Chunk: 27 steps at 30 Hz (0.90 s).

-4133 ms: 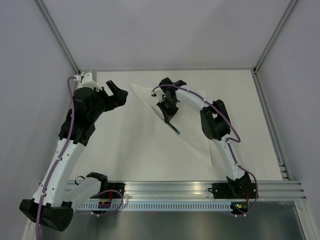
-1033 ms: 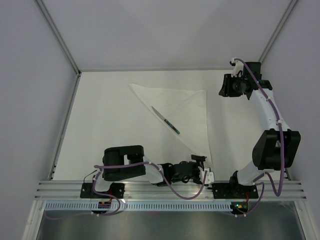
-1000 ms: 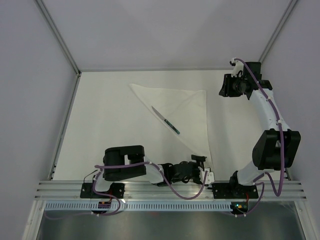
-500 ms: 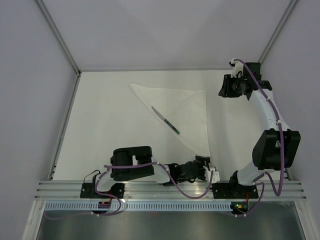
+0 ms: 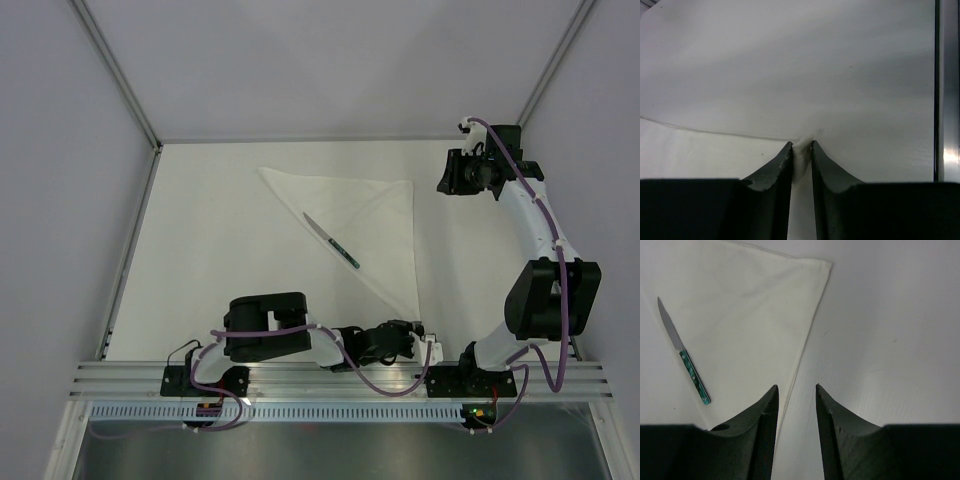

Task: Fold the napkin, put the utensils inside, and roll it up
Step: Fold the napkin

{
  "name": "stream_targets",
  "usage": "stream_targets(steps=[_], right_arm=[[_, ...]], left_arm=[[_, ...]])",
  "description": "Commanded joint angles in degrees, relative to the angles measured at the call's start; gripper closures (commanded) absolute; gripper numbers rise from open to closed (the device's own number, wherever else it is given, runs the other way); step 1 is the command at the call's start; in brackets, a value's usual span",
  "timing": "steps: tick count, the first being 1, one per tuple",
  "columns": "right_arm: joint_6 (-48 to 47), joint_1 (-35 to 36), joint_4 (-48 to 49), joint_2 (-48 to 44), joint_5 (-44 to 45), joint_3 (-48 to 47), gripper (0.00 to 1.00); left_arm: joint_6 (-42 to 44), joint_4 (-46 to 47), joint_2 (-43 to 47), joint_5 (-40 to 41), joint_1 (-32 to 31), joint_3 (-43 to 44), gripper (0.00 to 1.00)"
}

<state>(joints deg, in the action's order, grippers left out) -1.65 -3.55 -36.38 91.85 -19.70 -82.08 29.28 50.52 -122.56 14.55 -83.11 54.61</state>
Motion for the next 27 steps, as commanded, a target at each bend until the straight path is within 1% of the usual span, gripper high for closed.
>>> stream_targets(steps=[1,2,3,5,6,8,9,12,13,15,16,18,19,20,21,22,24,25,27], right_arm=[[0.95,-0.14,1.93,-1.86,-0.95,0.08,0.59],[0.95,-0.14,1.84,-1.85,-1.04,0.17,0.59],[0.95,-0.05,1.84,-1.85,-1.04,0.08,0.59],[0.95,-0.05,1.84,-1.77,-1.13,-0.01,0.59],[0.95,-0.05,1.84,-1.77,-1.13,0.08,0.59],[0.95,-0.05,1.75,-1.77,-1.21,0.08,0.59],[0.95,-0.14,1.75,-1.68,-1.3,0.08,0.59],[0.95,-0.14,1.75,-1.68,-1.3,0.08,0.59],[0.95,-0.05,1.75,-1.59,-1.3,0.08,0.59],[0.95,-0.14,1.66,-1.68,-1.39,0.08,0.59],[0.95,-0.05,1.58,-1.68,-1.39,-0.01,0.59],[0.95,-0.05,1.58,-1.59,-1.48,-0.09,0.59],[0.95,-0.05,1.49,-1.59,-1.48,-0.01,0.59],[1.03,-0.14,1.58,-1.59,-1.56,-0.09,0.59],[1.03,-0.05,1.58,-1.68,-1.65,-0.01,0.59],[1.03,-0.14,1.49,-1.68,-1.65,-0.09,0.59],[1.03,-0.05,1.49,-1.68,-1.74,-0.01,0.59],[1.03,-0.05,1.4,-1.68,-1.74,0.08,0.59],[1.12,-0.05,1.49,-1.68,-1.92,0.08,0.59]], left_arm=[[0.43,-2.27,-1.1,1.45,-0.3,2.17,0.75],[0.17,-2.53,-1.1,1.8,-0.21,2.6,0.77],[-0.18,-3.23,-1.01,2.06,-0.21,2.87,0.83],[-1.5,-4.11,-0.75,2.07,0.14,3.83,0.87],[-2.11,-5.07,-0.23,2.07,0.32,4.19,0.92],[-4.66,-6.39,0.48,1.72,1.19,5.24,0.93],[-5.71,-7.18,1.53,1.45,1.54,5.68,0.98],[-10.72,-9.47,3.99,-0.04,3.3,6.56,0.98],[-14.13,-10.35,4.87,-1.0,3.92,6.74,0.98],[-17.92,-11.06,6.54,-1.97,6.2,6.65,0.98],[-22.03,-11.93,8.2,-3.11,7.86,6.56,0.98],[-26.35,-12.46,10.05,-4.08,9.8,6.21,0.98],[-31.16,-12.73,11.54,-5.3,11.03,5.69,0.98],[-33.39,-12.99,12.34,-6.19,13.22,5.42,0.98],[-35.5,-12.82,13.13,-7.07,14.37,4.98,0.98],[-39.35,-12.38,14.62,-8.38,16.47,3.85,0.98],[-42.8,-10.54,15.95,-9.88,18.41,2.61,0.98],[-45.86,-10.1,16.65,-11.11,20.16,1.56,0.98],[-48.6,-9.22,18.23,-11.12,21.58,0.77,0.98]])
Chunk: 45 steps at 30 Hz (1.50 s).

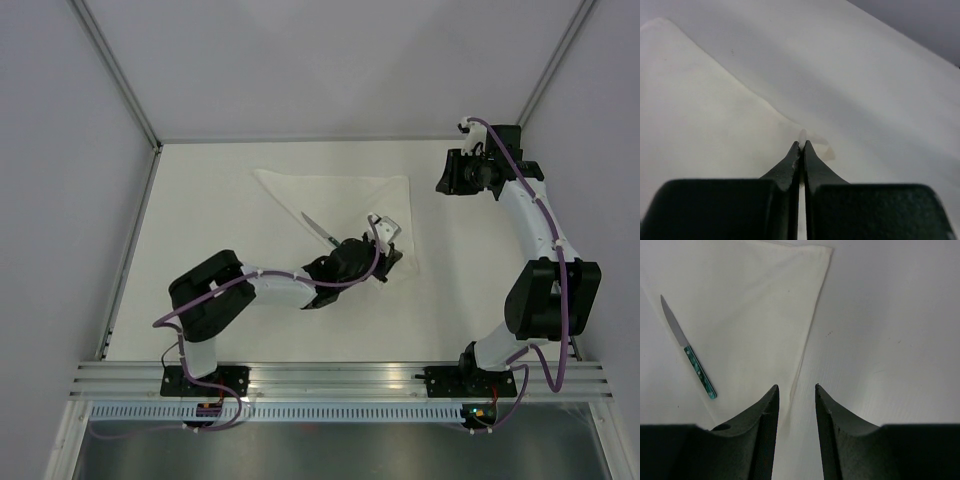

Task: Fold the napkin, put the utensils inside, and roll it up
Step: Fold the napkin

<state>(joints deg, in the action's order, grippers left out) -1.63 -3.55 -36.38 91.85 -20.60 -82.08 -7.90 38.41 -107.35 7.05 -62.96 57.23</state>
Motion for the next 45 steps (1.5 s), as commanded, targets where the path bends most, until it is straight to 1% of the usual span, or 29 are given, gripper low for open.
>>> stream_targets(steps=[1,4,10,15,20,24,30,36,45], right_arm=[[1.1,-0.05,1.4,-1.68,-1.02,0.08,0.59],[1.1,-0.05,1.4,-1.68,-1.2,0.08,0.59],[1.1,-0.05,1.31,-1.42,-1.64,0.17,0.6],[1.1,0.3,1.14,-1.06,-1.81,0.17,0.59],[1.01,1.18,0.96,-0.54,-1.29,-0.01,0.59],[0.93,1.88,0.96,-0.36,-0.93,-0.18,0.59],[0.57,2.41,0.87,0.08,-0.58,-0.18,0.59],[0.4,3.02,0.79,0.26,-0.32,-0.27,0.6],[-0.04,3.11,0.61,0.7,0.12,-0.18,0.6]], left_arm=[[-13.7,3.16,3.46,-3.36,2.65,-2.56,0.98],[-18.35,3.07,5.13,-1.0,4.42,-3.88,0.98],[-26.53,0.27,7.59,3.4,11.7,-6.42,0.98],[-30.67,-3.52,8.56,4.99,16.54,-7.05,0.98],[-32.7,-7.29,7.6,4.03,21.82,-5.73,0.98],[-34.46,-8.44,6.54,1.83,26.03,-4.76,0.98],[-34.81,-10.46,5.22,0.86,29.99,-3.18,0.98],[-34.9,-11.08,3.21,-0.72,32.81,-1.69,0.98],[-34.9,-12.31,0.48,-3.0,34.92,0.6,0.98]])
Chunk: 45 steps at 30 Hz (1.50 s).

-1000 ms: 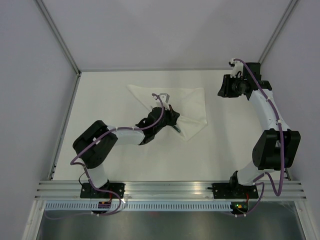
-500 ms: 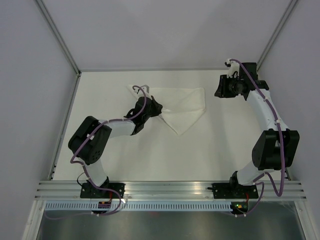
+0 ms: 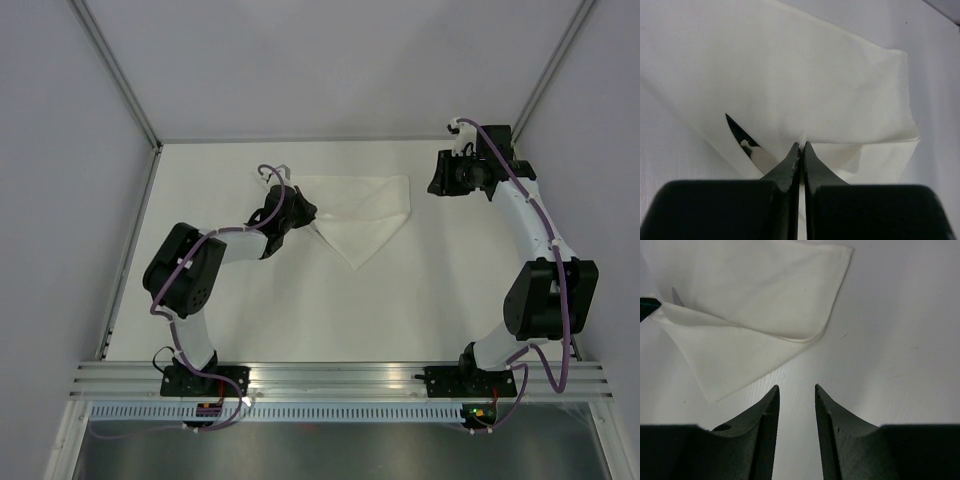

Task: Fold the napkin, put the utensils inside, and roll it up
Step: Fold the napkin

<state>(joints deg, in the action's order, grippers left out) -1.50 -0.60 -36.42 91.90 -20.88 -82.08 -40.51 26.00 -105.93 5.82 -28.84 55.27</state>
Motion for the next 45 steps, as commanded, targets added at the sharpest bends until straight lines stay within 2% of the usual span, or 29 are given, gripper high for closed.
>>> stream_targets(steps=[1,17,20,24,33,40,45], right_arm=[[-0.09,0.25,0.74,0.65,0.49,-0.09,0.6],[-0.79,0.16,0.39,1.44,0.67,0.08,0.6],[-0.88,1.83,0.3,1.53,0.67,0.08,0.6],[-0.96,1.92,0.21,1.53,0.76,0.26,0.6],[-1.14,2.01,0.3,1.53,0.93,0.35,0.6],[-1.23,2.27,0.39,1.35,1.02,0.52,0.6],[-1.23,2.97,0.48,1.35,1.2,0.61,0.6]], left_arm=[[-2.38,0.1,-1.55,-2.04,0.89,2.74,0.98],[-4.05,-1.92,-5.07,-3.36,3.26,5.73,0.96],[-4.66,-2.53,-5.86,-3.62,3.7,6.17,0.91],[-5.02,-3.06,-7.01,-4.07,4.14,6.87,0.77],[-4.93,-2.45,-6.22,-4.24,5.9,7.4,0.58],[-3.87,-2.71,-1.65,-1.97,9.06,5.47,0.53],[-3.08,-6.48,0.55,1.12,12.22,5.64,0.51]])
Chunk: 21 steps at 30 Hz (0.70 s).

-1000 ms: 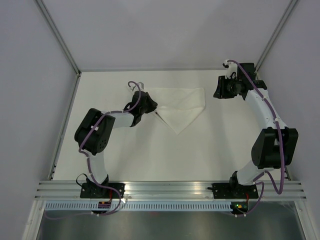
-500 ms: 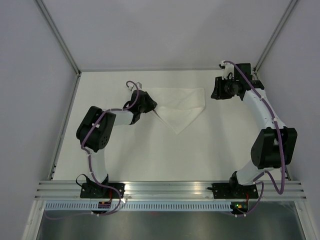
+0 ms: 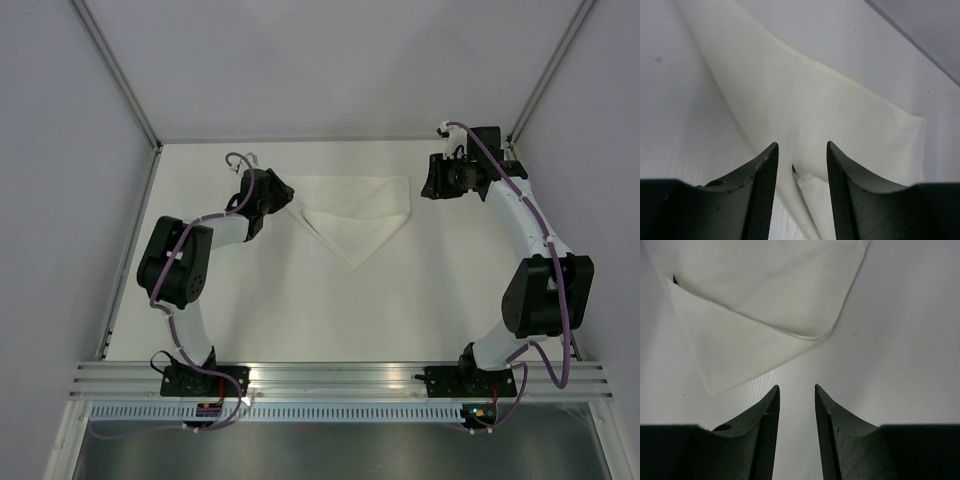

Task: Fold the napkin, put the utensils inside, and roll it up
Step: Fold the napkin

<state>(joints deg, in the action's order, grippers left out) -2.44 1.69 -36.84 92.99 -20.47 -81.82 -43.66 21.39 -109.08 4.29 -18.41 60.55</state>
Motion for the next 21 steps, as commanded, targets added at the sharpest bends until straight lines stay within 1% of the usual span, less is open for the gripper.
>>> stream_targets(steps=[1,7,10,14,15,17,21], right_arm=[[-0.37,0.77,0.89,0.26,0.78,0.43,0.6],[-0.38,1.47,0.8,0.09,0.87,0.61,0.6],[-0.38,1.56,0.89,0.26,0.78,0.35,0.6],[-0.38,2.17,0.72,0.7,0.78,0.08,0.6],[-0.29,2.35,0.72,0.7,0.87,0.08,0.6],[-0.38,2.61,0.8,0.79,0.87,0.08,0.6],[-0.55,2.88,0.8,1.05,1.13,0.0,0.6]], left_arm=[[-0.11,-2.48,3.61,2.82,2.5,1.05,0.51],[-2.66,-7.23,0.37,2.3,8.56,5.79,0.5],[-3.62,-7.41,-2.53,0.55,11.2,8.61,0.49],[-3.45,-9.69,-6.84,0.8,11.73,13.62,0.48],[-3.1,-10.48,-7.81,0.98,11.82,15.97,0.48],[-3.01,-11.63,-10.18,1.15,11.82,17.75,0.47],[-4.68,-11.1,-13.52,0.19,12.17,20.56,0.47]])
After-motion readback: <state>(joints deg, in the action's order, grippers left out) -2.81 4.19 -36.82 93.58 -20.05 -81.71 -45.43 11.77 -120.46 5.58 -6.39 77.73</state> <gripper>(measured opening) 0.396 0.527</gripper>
